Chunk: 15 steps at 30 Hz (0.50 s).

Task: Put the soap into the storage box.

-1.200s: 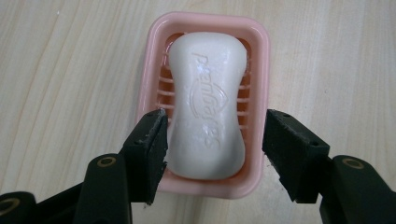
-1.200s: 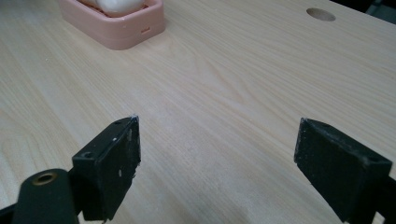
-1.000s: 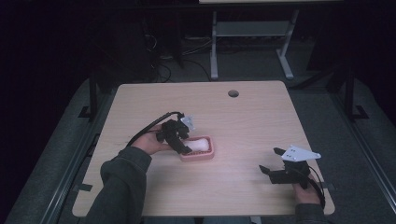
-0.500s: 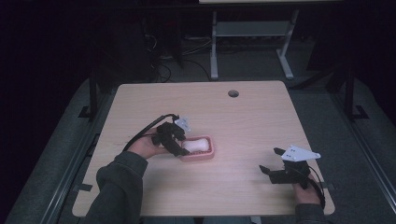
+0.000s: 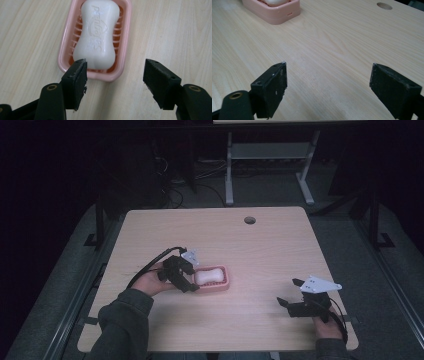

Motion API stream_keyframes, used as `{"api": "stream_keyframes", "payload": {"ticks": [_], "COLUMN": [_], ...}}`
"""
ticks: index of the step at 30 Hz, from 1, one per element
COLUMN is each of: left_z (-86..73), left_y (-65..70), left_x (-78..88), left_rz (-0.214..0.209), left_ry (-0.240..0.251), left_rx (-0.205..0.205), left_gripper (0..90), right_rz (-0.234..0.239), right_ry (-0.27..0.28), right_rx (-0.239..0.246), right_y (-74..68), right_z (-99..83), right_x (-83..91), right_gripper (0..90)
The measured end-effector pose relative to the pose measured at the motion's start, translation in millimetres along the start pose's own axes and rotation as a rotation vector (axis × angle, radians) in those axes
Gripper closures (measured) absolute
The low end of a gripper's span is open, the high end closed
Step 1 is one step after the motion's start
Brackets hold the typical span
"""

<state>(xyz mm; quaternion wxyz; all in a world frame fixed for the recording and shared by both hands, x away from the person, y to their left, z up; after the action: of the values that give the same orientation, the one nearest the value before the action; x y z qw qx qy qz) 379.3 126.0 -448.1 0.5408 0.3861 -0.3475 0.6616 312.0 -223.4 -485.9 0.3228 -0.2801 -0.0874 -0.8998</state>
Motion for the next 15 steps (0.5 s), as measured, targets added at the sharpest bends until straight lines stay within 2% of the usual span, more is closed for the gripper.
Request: {"api": "stream_keyframes", "payload": {"ticks": [3, 15], "left_z": [-3.2, -14.3], "left_y": [0.6, 4.9], "left_x": [1.6, 2.6], "left_rz": [-0.001, 0.004], "left_ry": [0.016, 0.019], "left_rx": [0.012, 0.022], "left_gripper": [34.8, 33.4], "right_rz": [0.0, 0.0], "right_ry": [0.0, -0.002], "right_rx": [0.002, 0.004], "right_y": [-0.1, -0.9], "right_z": [0.2, 0.4], "right_x": [-0.4, -1.2], "right_gripper": [13.7, 13.7]}}
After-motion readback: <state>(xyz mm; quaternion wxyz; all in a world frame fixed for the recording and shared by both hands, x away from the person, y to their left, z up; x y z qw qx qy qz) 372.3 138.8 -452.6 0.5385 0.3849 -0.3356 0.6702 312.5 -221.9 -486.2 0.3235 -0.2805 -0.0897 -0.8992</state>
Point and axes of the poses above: each handheld gripper's, and its own axes: x roughly backward along the jaws, z roughly out of its top, y roughly to its right, the point moved 6 cm from there along -x, roughly forward along the jaws, and after that the axes turned 6 degrees about -x, right-handed, at the moved point
